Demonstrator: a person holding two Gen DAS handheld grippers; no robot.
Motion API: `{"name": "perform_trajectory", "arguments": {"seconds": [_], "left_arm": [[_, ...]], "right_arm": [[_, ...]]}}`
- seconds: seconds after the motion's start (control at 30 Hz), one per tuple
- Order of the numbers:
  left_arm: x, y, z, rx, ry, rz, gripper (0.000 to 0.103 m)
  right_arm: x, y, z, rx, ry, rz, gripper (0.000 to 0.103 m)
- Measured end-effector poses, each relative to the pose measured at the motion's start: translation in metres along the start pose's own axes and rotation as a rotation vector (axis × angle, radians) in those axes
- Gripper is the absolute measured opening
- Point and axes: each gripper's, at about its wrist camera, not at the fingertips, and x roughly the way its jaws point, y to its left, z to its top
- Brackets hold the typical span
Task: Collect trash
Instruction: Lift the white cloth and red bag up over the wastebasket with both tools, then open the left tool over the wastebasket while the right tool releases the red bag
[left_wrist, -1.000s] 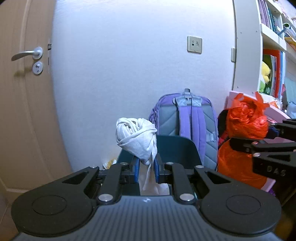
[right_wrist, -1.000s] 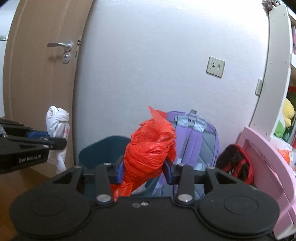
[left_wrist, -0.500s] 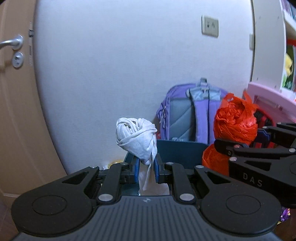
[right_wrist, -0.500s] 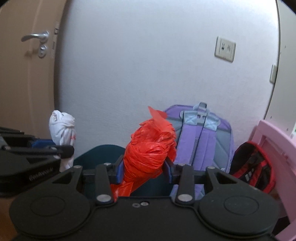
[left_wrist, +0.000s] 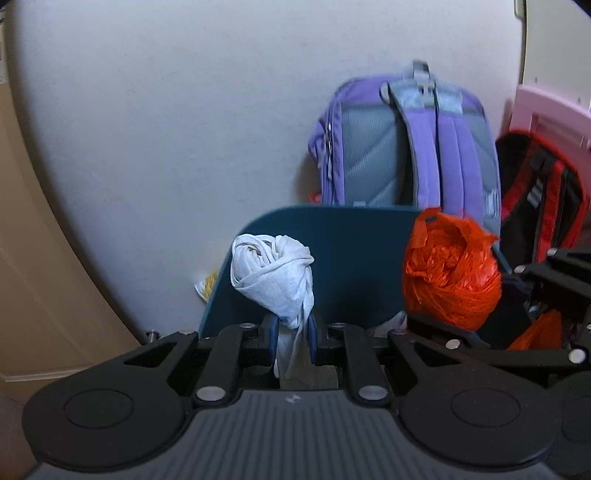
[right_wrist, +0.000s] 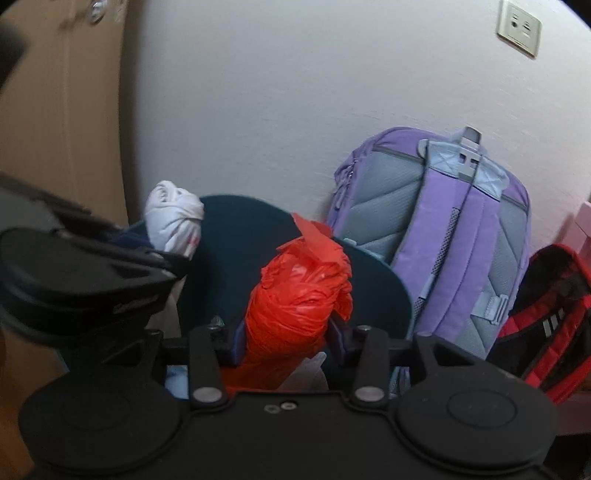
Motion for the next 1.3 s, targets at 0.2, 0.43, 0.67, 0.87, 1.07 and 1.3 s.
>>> {"name": "perform_trajectory", "arguments": {"seconds": [0.2,0.43,0.67,0.87,1.07,1.3], "left_arm": [[0.014,-0.002,-0.004,0.024,0.040,0.021,0.016],[0.004,-0.004,-0.006,0.004,0.036,0.016,0.031],[-0.031,0.001,-0.006,-0.020,-0.012,0.004,0.063],[-0.077,0.005,-0.018,-0.035,-0.032,-0.015,0.063],[-0.133,0.010,-0.039,-0.042,-0.067,-0.034,0.063],[-0.189,0.013,-0.075,-0.048,-0.092,-0.051,0.067]], "right_arm": [[0.002,0.012,-0.007,-0.073,0.034,0.019,0.052],[-0.010,0.006,-0.007,-0.053,0.025,0.028,0.066],[-0.045,-0.002,-0.008,-0.023,-0.004,0.035,0.074],[-0.094,-0.009,-0.015,0.023,-0.039,0.046,0.080],[-0.146,-0.006,-0.030,0.048,-0.065,0.067,0.084],[-0.198,0.010,-0.058,0.040,-0.087,0.100,0.087]]}}
